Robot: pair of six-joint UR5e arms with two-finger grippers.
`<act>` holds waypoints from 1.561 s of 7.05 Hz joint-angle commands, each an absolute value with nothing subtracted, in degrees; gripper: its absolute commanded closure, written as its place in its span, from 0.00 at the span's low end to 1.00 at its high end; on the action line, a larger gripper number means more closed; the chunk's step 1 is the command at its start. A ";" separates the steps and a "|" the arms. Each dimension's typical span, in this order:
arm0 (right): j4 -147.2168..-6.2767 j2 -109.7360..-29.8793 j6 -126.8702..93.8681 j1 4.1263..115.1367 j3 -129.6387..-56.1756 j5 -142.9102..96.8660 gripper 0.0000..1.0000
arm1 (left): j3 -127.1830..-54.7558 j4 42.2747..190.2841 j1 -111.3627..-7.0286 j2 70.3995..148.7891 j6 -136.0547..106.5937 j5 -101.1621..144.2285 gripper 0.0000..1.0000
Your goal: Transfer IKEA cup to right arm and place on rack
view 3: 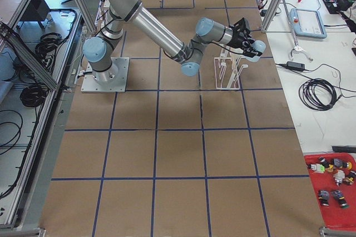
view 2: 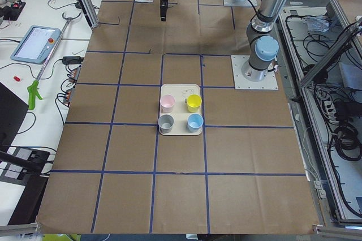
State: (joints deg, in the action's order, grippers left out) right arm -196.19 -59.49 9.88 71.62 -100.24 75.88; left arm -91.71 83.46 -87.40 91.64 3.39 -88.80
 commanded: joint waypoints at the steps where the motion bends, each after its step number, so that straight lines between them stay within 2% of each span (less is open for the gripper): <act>1: -196.52 -58.10 10.63 70.93 -101.07 76.02 0.95 | -92.28 83.41 -87.45 90.44 3.08 -88.94 0.01; 7: -198.19 -58.01 10.20 71.02 -105.20 76.55 0.92 | -92.20 83.23 -87.45 90.44 -1.85 -88.86 0.01; 8: -198.11 -58.27 9.93 71.02 -104.77 76.20 0.44 | -92.20 83.23 -87.45 90.35 -1.85 -88.94 0.01; 9: -197.58 -58.45 9.41 71.10 -104.59 76.11 0.00 | -92.20 83.32 -87.45 90.26 -1.85 -88.86 0.01; 11: -197.32 -58.36 9.40 71.10 -104.68 76.46 0.00 | -92.20 83.32 -87.54 90.53 -1.76 -90.69 0.01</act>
State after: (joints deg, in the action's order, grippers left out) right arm -197.50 -58.35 9.48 71.05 -104.69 76.37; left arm -92.20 83.38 -87.48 90.39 -1.79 -89.38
